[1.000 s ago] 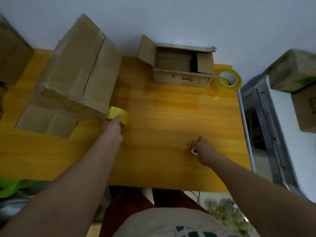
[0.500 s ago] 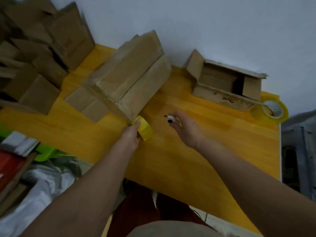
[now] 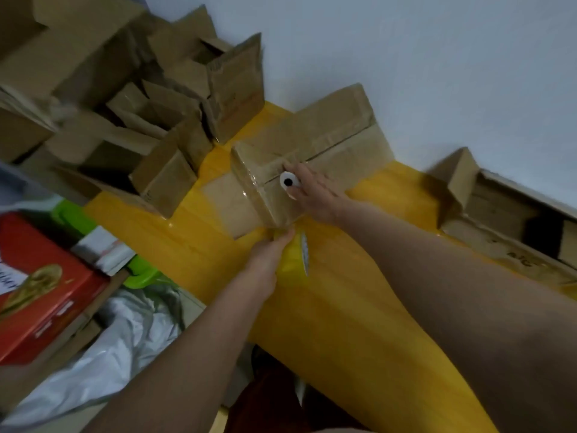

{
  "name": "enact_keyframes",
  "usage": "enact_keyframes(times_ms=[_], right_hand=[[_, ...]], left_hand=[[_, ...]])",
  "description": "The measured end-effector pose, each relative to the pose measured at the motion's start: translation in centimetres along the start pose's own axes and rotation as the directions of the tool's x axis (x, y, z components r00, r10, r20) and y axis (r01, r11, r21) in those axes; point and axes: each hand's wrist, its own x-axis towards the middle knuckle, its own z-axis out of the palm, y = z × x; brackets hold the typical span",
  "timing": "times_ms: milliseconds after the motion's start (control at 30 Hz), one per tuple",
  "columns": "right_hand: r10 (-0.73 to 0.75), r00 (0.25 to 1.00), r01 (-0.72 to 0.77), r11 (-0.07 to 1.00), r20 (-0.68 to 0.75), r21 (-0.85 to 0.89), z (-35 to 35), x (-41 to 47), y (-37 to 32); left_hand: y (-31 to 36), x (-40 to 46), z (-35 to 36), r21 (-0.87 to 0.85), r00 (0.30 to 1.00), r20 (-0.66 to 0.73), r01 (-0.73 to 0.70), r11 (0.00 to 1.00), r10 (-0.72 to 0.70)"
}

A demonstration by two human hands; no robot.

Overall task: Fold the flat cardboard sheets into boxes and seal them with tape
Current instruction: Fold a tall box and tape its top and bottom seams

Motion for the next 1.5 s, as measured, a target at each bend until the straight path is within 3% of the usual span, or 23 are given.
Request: enact_keyframes(times_ms=[167, 367, 533, 667, 833, 967, 1033, 1133, 1333, 1433, 1500], right_hand=[[0.113, 0.993, -0.114, 0.993, -0.031, -0.031, -0.2, 6.0, -1.1], [0.148, 0.989, -0.148, 0.988, -0.008, 0.048, -1.1, 9.9, -1.0], [0.199, 0.958, -0.212, 0.976, -0.207, -0.044, -1.6, 9.1, 0.8], [0.319, 0.911, -0.349, 0.934, -0.261, -0.081, -0.5, 8.8, 0.4], [0.478, 0.812, -0.515, 0.857, -0.334, -0.025, 2.0, 7.4, -1.1], [0.517, 0.78, -0.406, 0.847, -0.354, 0.342, 0.7, 7.1, -1.9], [0.433, 0.829, -0.264, 0.861, -0.353, 0.435, 0.9, 6.7, -3.1], [0.303, 0.93, -0.151, 0.832, -0.209, 0.535, 2.5, 6.2, -5.5], [0.253, 0.957, -0.133, 0.814, -0.139, 0.566, 2.2, 6.4, -5.3], [0.234, 0.963, -0.123, 0.824, -0.135, 0.553, 2.4, 6.6, -5.4], [0.244, 0.96, -0.122, 0.807, -0.138, 0.578, 2.2, 6.9, -5.3]], left_hand=[[3.9, 2.8, -1.7, 0.015, 0.997, -0.051, -0.063, 0.998, 0.063], [7.1, 5.2, -3.2, -0.181, 0.985, 0.139, 0.122, 0.976, -0.097], [7.8, 7.0, -4.1, -0.121, 0.96, 0.246, 0.169, 0.978, -0.136], [9.4, 8.3, -5.3, -0.108, 0.924, 0.351, 0.2, 0.974, -0.151], [11.9, 9.8, -7.8, 0.064, 0.879, 0.433, 0.191, 0.98, -0.2], [12.1, 9.6, -7.6, 0.042, 0.859, 0.49, 0.146, 0.988, -0.148], [12.0, 9.6, -7.5, -0.008, 0.843, 0.525, 0.143, 0.99, -0.117], [11.8, 9.8, -7.3, -0.012, 0.826, 0.554, 0.131, 0.991, -0.103], [10.2, 9.7, -8.4, 0.043, 0.889, 0.439, 0.123, 0.991, -0.129], [9.1, 9.3, -8.3, -0.062, 0.914, 0.395, 0.121, 0.991, -0.087], [8.6, 9.2, -7.7, -0.095, 0.951, 0.31, 0.036, 0.995, -0.005]])
